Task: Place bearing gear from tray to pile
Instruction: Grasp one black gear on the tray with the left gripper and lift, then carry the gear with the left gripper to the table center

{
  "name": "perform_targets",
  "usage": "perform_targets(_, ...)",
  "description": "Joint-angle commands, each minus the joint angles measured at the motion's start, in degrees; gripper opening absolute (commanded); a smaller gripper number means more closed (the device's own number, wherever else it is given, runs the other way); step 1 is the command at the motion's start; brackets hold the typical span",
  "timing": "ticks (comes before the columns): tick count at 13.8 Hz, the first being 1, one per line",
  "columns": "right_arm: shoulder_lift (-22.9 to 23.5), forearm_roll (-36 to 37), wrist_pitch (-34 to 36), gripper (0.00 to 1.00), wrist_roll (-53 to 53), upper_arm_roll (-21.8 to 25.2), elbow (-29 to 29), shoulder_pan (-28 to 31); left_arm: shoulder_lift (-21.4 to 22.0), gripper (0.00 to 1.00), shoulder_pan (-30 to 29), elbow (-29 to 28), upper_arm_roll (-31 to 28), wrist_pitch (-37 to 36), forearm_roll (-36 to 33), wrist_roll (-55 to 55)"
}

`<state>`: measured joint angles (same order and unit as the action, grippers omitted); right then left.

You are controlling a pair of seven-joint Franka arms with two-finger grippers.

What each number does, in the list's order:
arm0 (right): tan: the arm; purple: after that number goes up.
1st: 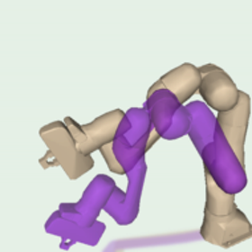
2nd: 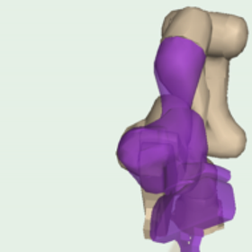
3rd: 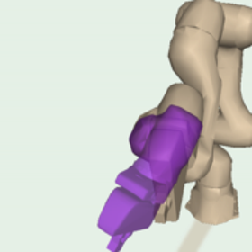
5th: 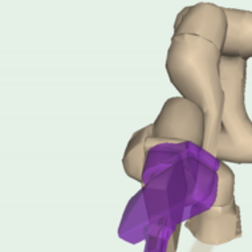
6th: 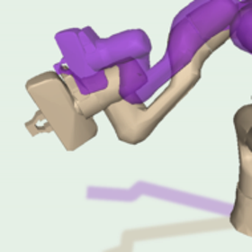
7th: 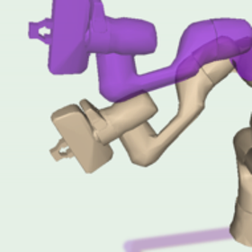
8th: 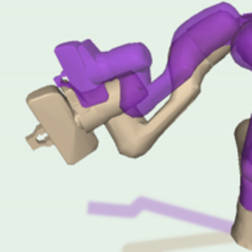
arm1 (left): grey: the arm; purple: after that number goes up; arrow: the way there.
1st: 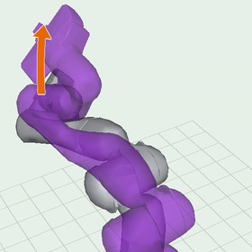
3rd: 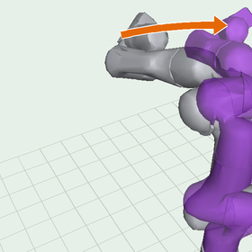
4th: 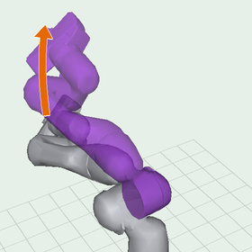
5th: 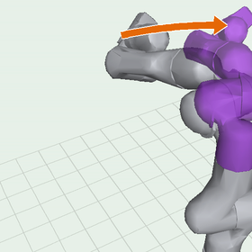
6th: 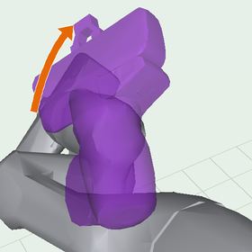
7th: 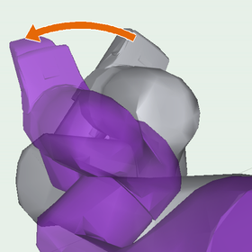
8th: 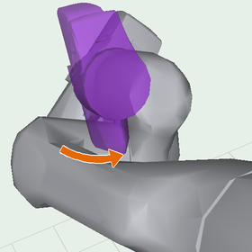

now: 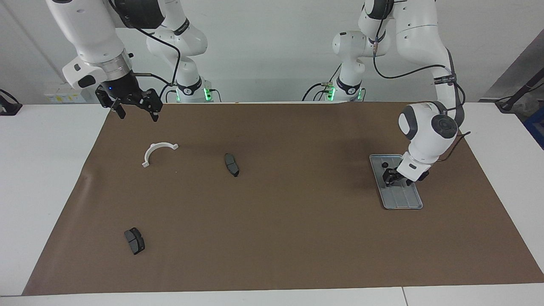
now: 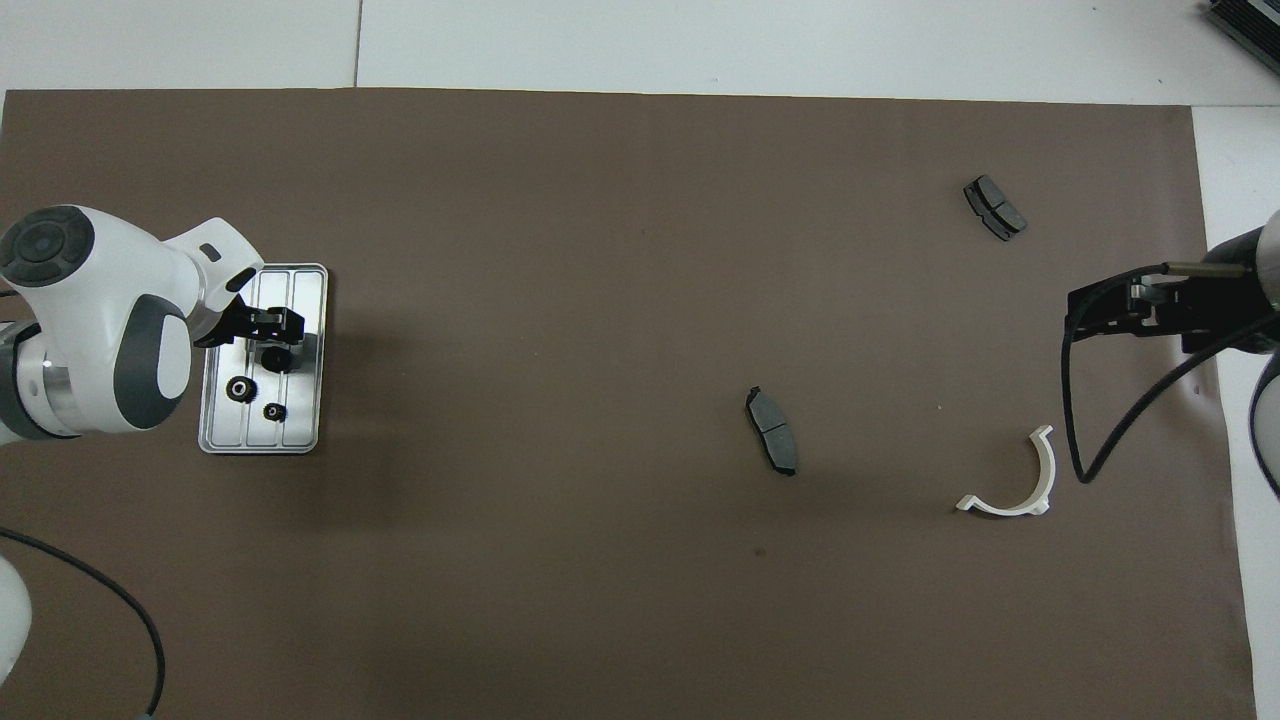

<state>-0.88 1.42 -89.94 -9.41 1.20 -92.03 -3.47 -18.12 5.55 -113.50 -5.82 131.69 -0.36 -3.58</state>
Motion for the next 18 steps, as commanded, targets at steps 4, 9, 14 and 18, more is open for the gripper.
perform_targets(4, -0.1, -1.2, 0.6, 1.00, 1.4, -0.2, -0.1, 0.6, 1.8, 0.69, 0.3, -3.2, -0.3, 1.0, 1.2, 0.0)
perform_targets(9, -0.1, -1.2, 0.6, 1.00, 1.5, -0.2, -0.1, 0.6, 2.0, 0.58, 1.2, -5.0, -0.3, 0.9, 1.2, 0.2)
perform_targets(14, -0.1, -1.2, 0.6, 1.00, 1.4, -0.2, -0.1, 0.6, 2.3, 0.48, 1.3, -5.1, -0.3, 0.1, 1.2, 0.2)
perform_targets(18, -0.1, -1.2, 0.6, 1.00, 1.5, -0.2, -0.1, 0.6, 2.3, 0.38, 1.2, -4.8, -0.3, 0.1, 1.2, 0.2)
